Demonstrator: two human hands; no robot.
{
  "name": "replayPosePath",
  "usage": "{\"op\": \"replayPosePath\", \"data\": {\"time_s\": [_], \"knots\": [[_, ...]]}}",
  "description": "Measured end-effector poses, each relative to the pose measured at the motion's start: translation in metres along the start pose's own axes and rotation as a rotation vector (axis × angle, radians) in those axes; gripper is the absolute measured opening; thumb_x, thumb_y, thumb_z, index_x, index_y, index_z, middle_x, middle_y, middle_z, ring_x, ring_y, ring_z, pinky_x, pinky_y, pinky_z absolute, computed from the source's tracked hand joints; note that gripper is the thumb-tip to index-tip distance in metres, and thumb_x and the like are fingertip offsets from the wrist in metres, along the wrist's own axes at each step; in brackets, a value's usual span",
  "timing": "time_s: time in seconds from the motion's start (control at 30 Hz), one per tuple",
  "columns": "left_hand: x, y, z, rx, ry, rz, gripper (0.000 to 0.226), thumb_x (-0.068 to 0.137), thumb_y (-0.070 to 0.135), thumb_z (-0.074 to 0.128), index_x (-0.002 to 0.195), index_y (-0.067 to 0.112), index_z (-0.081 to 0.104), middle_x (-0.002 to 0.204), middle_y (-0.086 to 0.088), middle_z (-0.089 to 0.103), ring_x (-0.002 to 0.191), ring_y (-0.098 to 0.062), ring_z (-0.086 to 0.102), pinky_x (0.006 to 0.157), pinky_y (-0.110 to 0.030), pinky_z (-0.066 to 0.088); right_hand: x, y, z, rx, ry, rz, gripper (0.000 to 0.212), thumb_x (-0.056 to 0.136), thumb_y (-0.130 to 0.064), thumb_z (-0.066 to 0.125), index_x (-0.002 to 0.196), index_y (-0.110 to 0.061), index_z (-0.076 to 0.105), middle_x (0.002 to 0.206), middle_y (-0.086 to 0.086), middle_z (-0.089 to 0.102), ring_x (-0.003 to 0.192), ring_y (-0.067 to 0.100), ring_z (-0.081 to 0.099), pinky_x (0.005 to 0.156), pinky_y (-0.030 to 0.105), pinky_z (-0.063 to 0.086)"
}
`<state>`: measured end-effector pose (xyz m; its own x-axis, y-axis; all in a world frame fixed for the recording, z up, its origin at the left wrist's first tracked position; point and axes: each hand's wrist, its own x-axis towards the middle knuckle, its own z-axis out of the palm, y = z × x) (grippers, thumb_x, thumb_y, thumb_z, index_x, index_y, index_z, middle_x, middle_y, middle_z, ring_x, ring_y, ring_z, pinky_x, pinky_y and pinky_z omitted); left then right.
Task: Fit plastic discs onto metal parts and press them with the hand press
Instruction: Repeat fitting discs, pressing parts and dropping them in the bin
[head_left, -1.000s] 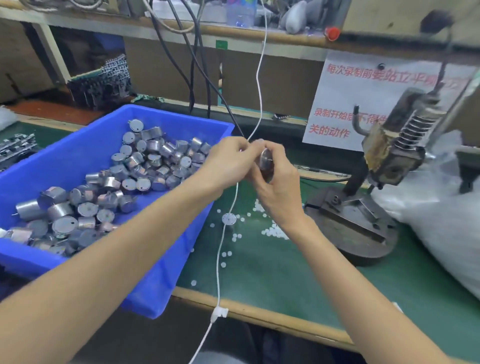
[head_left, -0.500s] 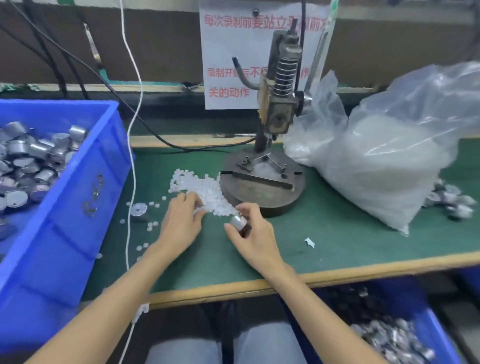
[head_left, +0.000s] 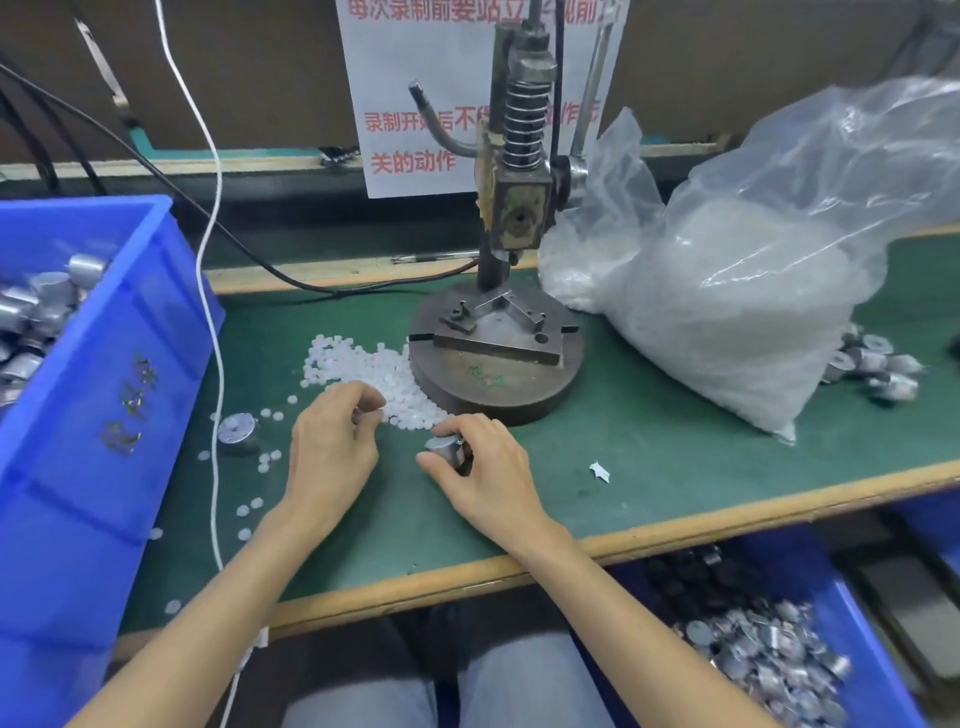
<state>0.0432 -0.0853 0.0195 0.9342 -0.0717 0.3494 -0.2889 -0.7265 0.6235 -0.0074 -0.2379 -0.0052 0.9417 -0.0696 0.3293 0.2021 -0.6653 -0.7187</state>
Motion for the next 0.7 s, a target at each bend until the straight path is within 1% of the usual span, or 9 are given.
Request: {"op": "replayPosePath", "data": {"time_s": [0.07,0.17,0.2,0.27,0.33,0.4,0.5,0.63,0.7], "knots": [[-0.014,0.012,-0.001,-0.162,0.015,0.005,0.020,0.077,-0.001,0.069,0.079,0.018,0.063,0.074,0.009,0.065,0.068,0.002,0.054,0.062,-0.009,0.038,0.002,0.003,-0.001,0.030,-0.008,0.047,0.024,0.081,-0.029,0.072,0.100,-0.015,0.065,0.089,-0.006,0.065,0.077,0.010,0.052,0.074,0.017,0.035],[-0.040,0.023,0.008,-0.280,-0.124,-0.060,0.032,0.074,0.005,0.075,0.075,0.034,0.060,0.072,0.015,0.066,0.068,0.000,0.058,0.063,-0.004,0.039,0.008,0.009,-0.012,0.218,-0.056,0.187,0.014,0.084,-0.025,0.070,0.098,-0.021,0.068,0.073,-0.015,0.061,0.064,-0.002,0.052,0.069,0.016,0.040],[-0.045,0.023,0.011,-0.283,-0.157,-0.068,0.032,0.074,0.005,0.075,0.075,0.034,0.061,0.071,0.013,0.067,0.070,0.002,0.059,0.065,-0.004,0.039,0.010,0.011,-0.017,0.308,-0.083,0.218,0.010,0.086,-0.021,0.068,0.096,-0.023,0.067,0.075,-0.016,0.062,0.066,-0.003,0.054,0.069,0.018,0.044],[-0.047,0.021,0.013,-0.285,-0.180,-0.090,0.027,0.074,0.005,0.076,0.078,0.029,0.065,0.075,0.008,0.066,0.075,0.005,0.060,0.071,-0.002,0.038,0.012,0.014,-0.026,0.444,-0.145,0.246,0.015,0.088,-0.015,0.066,0.096,-0.027,0.063,0.086,-0.009,0.066,0.075,0.001,0.060,0.072,0.026,0.052],[-0.047,0.020,0.011,-0.275,-0.168,-0.104,0.020,0.076,0.006,0.074,0.081,0.025,0.068,0.081,0.006,0.065,0.080,0.004,0.059,0.075,-0.001,0.036,0.011,0.015,-0.030,0.525,-0.206,0.249,0.018,0.090,-0.012,0.063,0.100,-0.026,0.061,0.092,-0.003,0.068,0.079,0.004,0.064,0.070,0.024,0.054],[-0.046,0.020,0.010,-0.223,-0.129,-0.076,0.013,0.079,0.008,0.072,0.082,0.021,0.070,0.083,0.010,0.065,0.084,-0.002,0.055,0.078,-0.001,0.033,0.010,0.015,-0.031,0.548,-0.222,0.238,0.017,0.092,-0.011,0.059,0.102,-0.024,0.061,0.092,-0.006,0.068,0.077,0.000,0.065,0.065,0.018,0.052],[-0.047,0.017,0.008,-0.181,-0.059,-0.060,0.012,0.085,0.007,0.065,0.086,0.018,0.070,0.086,0.013,0.064,0.088,-0.010,0.049,0.081,-0.004,0.031,0.009,0.015,-0.029,0.543,-0.205,0.232,0.016,0.091,-0.011,0.060,0.099,-0.024,0.062,0.088,-0.010,0.068,0.075,0.001,0.065,0.064,0.017,0.051],[-0.048,0.011,0.007,-0.213,0.057,-0.173,0.017,0.087,0.002,0.059,0.092,0.016,0.068,0.085,0.012,0.061,0.084,-0.014,0.052,0.075,-0.010,0.033,0.010,0.010,-0.020,0.472,-0.182,0.194,0.021,0.089,-0.011,0.064,0.094,-0.031,0.061,0.093,-0.010,0.067,0.078,0.012,0.065,0.072,0.028,0.054],[-0.048,0.011,0.008,-0.219,0.061,-0.191,0.016,0.085,0.001,0.061,0.091,0.015,0.067,0.085,0.010,0.062,0.084,-0.015,0.052,0.075,-0.015,0.034,0.012,0.005,-0.013,0.405,-0.180,0.140,0.018,0.087,-0.011,0.066,0.093,-0.028,0.062,0.093,-0.013,0.065,0.080,0.009,0.064,0.073,0.022,0.052]]}}
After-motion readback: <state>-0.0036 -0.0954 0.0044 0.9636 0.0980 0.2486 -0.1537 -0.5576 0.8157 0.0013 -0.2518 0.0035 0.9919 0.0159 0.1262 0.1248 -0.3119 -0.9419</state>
